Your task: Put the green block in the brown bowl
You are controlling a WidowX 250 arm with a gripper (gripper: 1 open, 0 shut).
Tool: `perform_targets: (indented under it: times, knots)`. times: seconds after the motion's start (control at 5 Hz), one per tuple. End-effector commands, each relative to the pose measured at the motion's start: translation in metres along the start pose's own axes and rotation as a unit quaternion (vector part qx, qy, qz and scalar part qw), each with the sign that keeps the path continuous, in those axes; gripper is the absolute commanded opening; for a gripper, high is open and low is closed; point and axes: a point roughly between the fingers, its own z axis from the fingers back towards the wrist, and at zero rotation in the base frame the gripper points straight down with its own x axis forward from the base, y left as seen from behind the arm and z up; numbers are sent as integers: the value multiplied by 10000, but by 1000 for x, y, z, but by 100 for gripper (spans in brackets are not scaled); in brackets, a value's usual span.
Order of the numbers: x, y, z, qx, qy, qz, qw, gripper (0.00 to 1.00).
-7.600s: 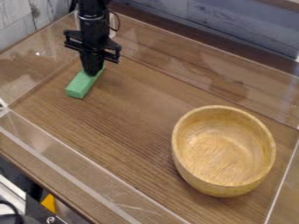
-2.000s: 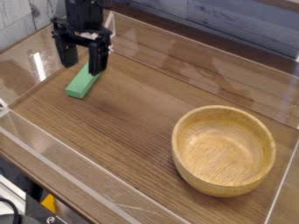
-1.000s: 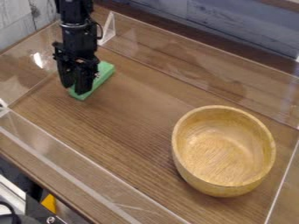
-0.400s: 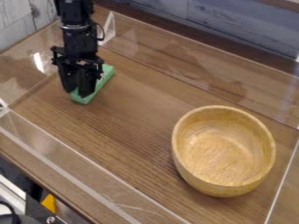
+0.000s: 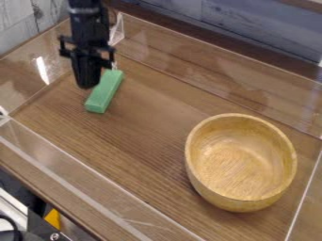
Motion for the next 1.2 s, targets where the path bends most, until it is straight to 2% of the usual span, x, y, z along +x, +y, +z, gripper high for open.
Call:
perform_targets:
  times: [0.0, 0.2, 0.6, 1.0]
  knots:
    - [-8, -9, 52, 83, -439, -220, 9988, 0]
    - [-15, 5, 63, 31, -546, -283, 9981, 100]
    - [-7, 14, 57, -16, -672, -316, 9972, 100]
    - [-3, 14, 39, -55, -803, -305, 9963, 100]
